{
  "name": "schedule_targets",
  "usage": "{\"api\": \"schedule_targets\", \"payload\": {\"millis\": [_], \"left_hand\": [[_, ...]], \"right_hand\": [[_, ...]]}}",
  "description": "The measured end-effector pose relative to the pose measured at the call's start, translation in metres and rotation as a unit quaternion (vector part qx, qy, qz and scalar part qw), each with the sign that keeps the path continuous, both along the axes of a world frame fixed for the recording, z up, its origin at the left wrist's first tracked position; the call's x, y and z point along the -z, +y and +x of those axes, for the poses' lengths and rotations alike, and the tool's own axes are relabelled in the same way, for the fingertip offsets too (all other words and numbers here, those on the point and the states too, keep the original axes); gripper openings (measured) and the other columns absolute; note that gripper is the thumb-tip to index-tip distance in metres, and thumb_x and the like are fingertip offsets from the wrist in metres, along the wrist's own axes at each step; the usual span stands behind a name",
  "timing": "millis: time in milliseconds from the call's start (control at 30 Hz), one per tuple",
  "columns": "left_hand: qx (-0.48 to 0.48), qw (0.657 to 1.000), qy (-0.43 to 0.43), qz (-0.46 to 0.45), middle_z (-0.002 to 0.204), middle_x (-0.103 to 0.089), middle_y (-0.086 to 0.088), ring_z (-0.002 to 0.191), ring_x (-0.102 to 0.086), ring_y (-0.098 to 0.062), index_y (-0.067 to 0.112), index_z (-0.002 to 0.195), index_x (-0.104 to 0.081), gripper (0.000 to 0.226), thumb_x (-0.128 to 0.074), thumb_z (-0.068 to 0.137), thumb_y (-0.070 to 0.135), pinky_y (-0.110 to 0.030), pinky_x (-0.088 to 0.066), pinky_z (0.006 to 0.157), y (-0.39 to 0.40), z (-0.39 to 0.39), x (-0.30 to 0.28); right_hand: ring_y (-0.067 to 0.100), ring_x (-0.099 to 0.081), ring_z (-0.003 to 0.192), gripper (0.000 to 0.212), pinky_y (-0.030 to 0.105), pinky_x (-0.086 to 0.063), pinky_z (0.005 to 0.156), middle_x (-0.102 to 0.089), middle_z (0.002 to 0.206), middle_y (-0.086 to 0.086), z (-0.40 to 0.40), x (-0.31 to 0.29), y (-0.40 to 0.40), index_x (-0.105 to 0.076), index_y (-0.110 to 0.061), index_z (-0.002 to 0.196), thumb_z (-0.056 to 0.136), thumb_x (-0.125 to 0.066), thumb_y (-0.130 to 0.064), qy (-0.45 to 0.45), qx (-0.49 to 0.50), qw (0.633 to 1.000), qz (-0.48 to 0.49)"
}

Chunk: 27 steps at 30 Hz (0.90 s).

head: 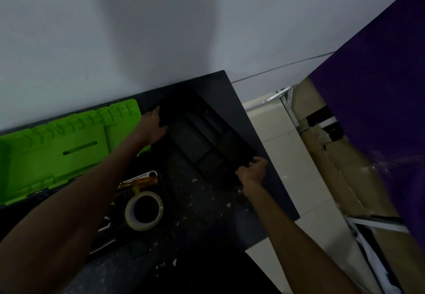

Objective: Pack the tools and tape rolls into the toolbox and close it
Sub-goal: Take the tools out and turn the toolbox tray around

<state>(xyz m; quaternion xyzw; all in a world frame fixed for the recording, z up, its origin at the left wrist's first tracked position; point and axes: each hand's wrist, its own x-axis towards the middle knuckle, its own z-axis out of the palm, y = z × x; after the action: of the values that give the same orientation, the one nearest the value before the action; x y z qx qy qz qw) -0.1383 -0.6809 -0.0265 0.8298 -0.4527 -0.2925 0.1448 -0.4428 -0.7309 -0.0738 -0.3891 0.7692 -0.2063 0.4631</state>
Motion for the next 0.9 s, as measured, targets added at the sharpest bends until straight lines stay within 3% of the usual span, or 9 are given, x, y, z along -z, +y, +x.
{"api": "schedule_targets", "payload": {"millis": [133,333,433,700,800,900], "left_hand": [[0.029,0.999,-0.040,0.018,0.133,-0.051,-0.031,0.127,-0.047,-0.040,-0.006,0.144,-0.029,0.076,-0.066,0.085,0.024,-0.037,-0.022,0.109,-0.005,-0.001,0.007],[0.078,0.991,-0.092,0.053,0.132,-0.054,-0.027,0.127,-0.048,-0.035,-0.001,0.143,-0.035,0.068,-0.060,0.089,0.031,-0.038,-0.015,0.111,-0.007,0.002,0.020],[0.107,0.984,-0.118,0.078,0.137,-0.051,-0.024,0.131,-0.040,-0.041,0.003,0.147,-0.031,0.074,-0.060,0.087,0.036,-0.043,-0.016,0.114,-0.003,0.002,0.027],[0.070,0.982,-0.127,0.120,0.136,-0.047,-0.029,0.132,-0.033,-0.046,0.001,0.149,-0.022,0.082,-0.058,0.087,0.040,-0.045,-0.023,0.113,0.007,-0.019,0.031],[0.063,0.984,-0.117,0.121,0.136,-0.046,-0.029,0.129,-0.036,-0.045,-0.002,0.148,-0.021,0.082,-0.059,0.088,0.039,-0.045,-0.031,0.107,0.011,-0.038,0.021],[0.063,0.984,-0.108,0.128,0.133,-0.048,-0.029,0.126,-0.038,-0.045,-0.004,0.147,-0.019,0.085,-0.060,0.087,0.041,-0.046,-0.035,0.103,0.019,-0.055,0.021]], "right_hand": [[0.040,-0.061,0.113,0.066,0.051,-0.053,0.094,-0.054,0.133,0.022,0.000,0.001,-0.011,-0.043,0.001,0.138,0.077,-0.064,0.017,0.005,0.002,0.999,0.033],[0.037,-0.061,0.112,0.059,0.051,-0.054,0.093,-0.058,0.129,0.019,-0.001,-0.005,-0.022,-0.054,-0.001,0.133,0.077,-0.063,0.017,0.028,-0.033,0.999,0.026],[0.037,-0.064,0.107,0.057,0.050,-0.056,0.090,-0.060,0.125,0.019,0.001,-0.004,-0.026,-0.057,-0.003,0.129,0.076,-0.065,0.015,0.036,-0.046,0.998,0.020],[0.034,-0.066,0.102,0.050,0.049,-0.057,0.088,-0.068,0.115,0.017,-0.001,-0.016,-0.039,-0.066,-0.003,0.118,0.074,-0.057,0.018,0.060,-0.091,0.993,-0.036],[0.033,-0.063,0.105,0.053,0.036,-0.052,0.094,-0.067,0.114,0.017,-0.006,-0.024,-0.047,-0.065,-0.001,0.118,0.074,-0.049,0.023,0.076,-0.096,0.990,-0.072],[0.033,-0.062,0.105,0.051,0.026,-0.046,0.084,-0.066,0.113,0.018,-0.011,-0.029,-0.055,-0.065,0.001,0.117,0.076,-0.045,0.024,0.091,-0.107,0.987,-0.083]]}}
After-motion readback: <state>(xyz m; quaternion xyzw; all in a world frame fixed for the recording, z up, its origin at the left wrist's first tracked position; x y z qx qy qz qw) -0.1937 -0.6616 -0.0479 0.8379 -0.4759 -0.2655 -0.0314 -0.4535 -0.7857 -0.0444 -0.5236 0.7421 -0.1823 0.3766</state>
